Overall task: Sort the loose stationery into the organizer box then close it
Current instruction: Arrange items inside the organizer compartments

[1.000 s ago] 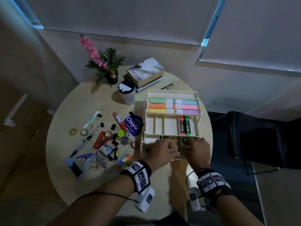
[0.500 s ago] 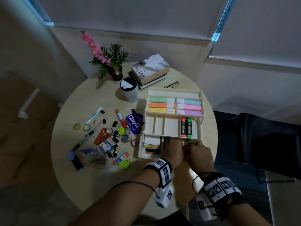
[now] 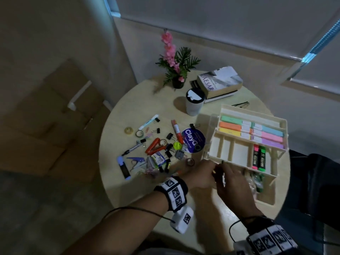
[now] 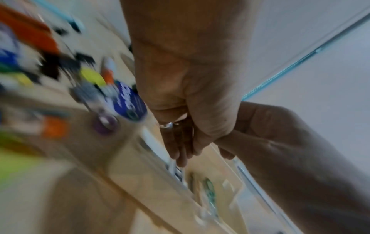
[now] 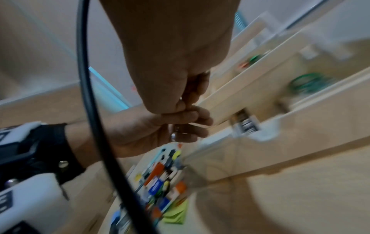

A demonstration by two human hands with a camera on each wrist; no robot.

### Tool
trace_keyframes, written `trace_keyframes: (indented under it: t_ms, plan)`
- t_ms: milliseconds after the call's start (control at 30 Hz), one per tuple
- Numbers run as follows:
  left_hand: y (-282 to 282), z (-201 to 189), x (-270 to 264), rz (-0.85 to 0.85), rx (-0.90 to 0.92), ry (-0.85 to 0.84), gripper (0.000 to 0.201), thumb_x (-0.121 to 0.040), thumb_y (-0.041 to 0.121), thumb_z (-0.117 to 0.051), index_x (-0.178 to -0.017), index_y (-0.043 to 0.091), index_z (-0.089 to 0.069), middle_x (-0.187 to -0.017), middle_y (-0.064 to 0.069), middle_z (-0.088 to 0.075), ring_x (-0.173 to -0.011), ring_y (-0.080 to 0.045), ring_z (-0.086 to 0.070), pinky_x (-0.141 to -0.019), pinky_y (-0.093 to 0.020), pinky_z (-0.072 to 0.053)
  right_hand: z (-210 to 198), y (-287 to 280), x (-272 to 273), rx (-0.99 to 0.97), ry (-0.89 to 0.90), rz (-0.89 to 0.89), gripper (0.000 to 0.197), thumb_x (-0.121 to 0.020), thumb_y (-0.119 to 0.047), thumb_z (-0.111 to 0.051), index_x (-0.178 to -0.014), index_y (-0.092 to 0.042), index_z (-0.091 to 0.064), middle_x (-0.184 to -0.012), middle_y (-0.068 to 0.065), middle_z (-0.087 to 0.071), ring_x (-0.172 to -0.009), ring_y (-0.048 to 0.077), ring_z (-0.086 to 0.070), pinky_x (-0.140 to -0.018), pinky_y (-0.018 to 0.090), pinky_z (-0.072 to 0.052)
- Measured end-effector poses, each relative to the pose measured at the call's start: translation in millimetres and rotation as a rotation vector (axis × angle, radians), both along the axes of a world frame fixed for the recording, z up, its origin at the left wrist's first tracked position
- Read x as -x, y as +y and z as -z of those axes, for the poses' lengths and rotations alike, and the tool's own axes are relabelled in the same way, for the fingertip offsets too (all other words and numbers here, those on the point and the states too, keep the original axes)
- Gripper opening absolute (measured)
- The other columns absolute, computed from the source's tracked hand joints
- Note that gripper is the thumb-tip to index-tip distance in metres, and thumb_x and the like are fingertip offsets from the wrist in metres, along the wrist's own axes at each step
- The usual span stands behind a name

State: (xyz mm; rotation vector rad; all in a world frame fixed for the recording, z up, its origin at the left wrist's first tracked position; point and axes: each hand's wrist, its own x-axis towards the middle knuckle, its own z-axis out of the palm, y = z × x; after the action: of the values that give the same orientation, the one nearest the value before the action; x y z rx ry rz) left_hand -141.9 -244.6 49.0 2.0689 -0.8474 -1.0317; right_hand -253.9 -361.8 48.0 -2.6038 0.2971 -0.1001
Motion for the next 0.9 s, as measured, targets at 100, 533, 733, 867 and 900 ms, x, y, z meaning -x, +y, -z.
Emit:
trace_keyframes:
  t_ms: [100, 533, 733, 867, 900]
  plan:
    - [72, 4, -43, -0.069, -0.025, -0.109, 0.018, -0.093, 0.003, -0.059, -0.102, 0.015, -0.069, -0.084, 0.007, -0.062, -0.078, -0.011, -0.059, -0.072, -0.03, -0.044, 10, 49, -42, -0.057, 0.046, -0.171, 0.031, -0.091, -0.01, -0.066, -0.12, -0.021, -0.063, -0.103, 0.001, -0.06, -0.08, 0.023, -0.063, -0.061, 0.038, -0.051]
    - [241, 43, -219, -0.484, -0.322, -0.49, 0.007, -0.093, 0.018, -0.069, -0.098, 0.016, -0.074, -0.105, -0.006, -0.073, -0.097, -0.028, -0.07, -0.078, -0.038, -0.06, 71, 88, -231, 0.252, 0.346, -0.063, 0.072, -0.095, -0.022, -0.057, -0.162, -0.027, -0.031, -0.102, 0.013, -0.063, -0.086, 0.035, -0.06, -0.064, 0.037, -0.041]
    - [211, 66, -251, -0.419, -0.355, -0.545, 0.023, -0.094, 0.028, -0.071, -0.111, 0.012, -0.072, -0.111, -0.009, -0.069, -0.1, -0.029, -0.069, -0.082, -0.039, -0.06, 96, 84, -230, 0.08, 0.44, 0.206, 0.044, -0.098, -0.051, -0.052, -0.083, -0.012, -0.067, -0.073, 0.006, -0.067, -0.073, 0.032, -0.069, -0.062, 0.038, -0.056]
    - [190, 77, -263, -0.405, -0.379, -0.532, 0.026, -0.092, 0.036, -0.073, -0.102, 0.012, -0.074, -0.102, -0.008, -0.07, -0.092, -0.028, -0.071, -0.077, -0.04, -0.061, 85, 92, -218, -0.08, 0.26, 0.298, 0.057, -0.103, -0.053, -0.049, -0.067, -0.012, -0.065, -0.057, 0.001, -0.061, -0.058, 0.025, -0.064, -0.053, 0.029, -0.04]
    - [186, 78, -265, -0.403, -0.386, -0.519, 0.026, -0.091, 0.036, -0.074, -0.099, 0.011, -0.074, -0.099, -0.008, -0.072, -0.089, -0.028, -0.072, -0.075, -0.039, -0.062, 76, 94, -212, -0.12, 0.196, 0.302, 0.051, -0.104, -0.045, -0.053, -0.066, -0.012, -0.065, -0.056, 0.0, -0.061, -0.056, 0.022, -0.061, -0.053, 0.027, -0.036]
